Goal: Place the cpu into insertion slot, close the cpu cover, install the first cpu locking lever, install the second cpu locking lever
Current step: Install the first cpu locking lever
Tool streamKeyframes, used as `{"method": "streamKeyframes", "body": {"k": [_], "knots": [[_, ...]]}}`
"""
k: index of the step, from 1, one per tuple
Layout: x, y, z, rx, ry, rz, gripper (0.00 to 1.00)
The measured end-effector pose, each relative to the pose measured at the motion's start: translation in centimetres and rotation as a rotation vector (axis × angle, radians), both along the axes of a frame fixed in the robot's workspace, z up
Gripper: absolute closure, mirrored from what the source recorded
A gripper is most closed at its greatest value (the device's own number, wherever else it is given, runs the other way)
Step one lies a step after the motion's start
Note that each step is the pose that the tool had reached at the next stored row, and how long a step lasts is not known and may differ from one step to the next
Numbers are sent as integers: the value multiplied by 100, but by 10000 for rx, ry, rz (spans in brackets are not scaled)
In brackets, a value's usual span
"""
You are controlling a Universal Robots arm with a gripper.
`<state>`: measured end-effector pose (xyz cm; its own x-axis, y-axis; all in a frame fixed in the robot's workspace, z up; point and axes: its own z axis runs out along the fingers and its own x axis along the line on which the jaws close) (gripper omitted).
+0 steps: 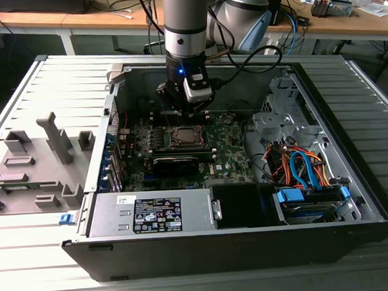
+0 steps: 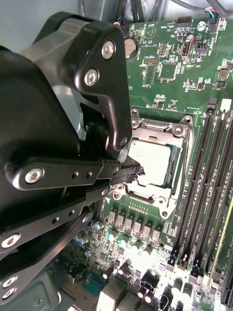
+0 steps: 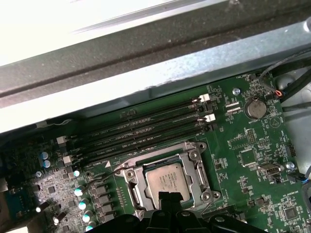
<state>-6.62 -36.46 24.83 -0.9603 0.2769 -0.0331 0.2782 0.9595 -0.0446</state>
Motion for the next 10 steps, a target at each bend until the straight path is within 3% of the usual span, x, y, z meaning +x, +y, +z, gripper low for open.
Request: {"method": "streamKeyframes", "body": {"k": [10], "knots": [[0, 0, 0, 0, 0, 193, 89]]}}
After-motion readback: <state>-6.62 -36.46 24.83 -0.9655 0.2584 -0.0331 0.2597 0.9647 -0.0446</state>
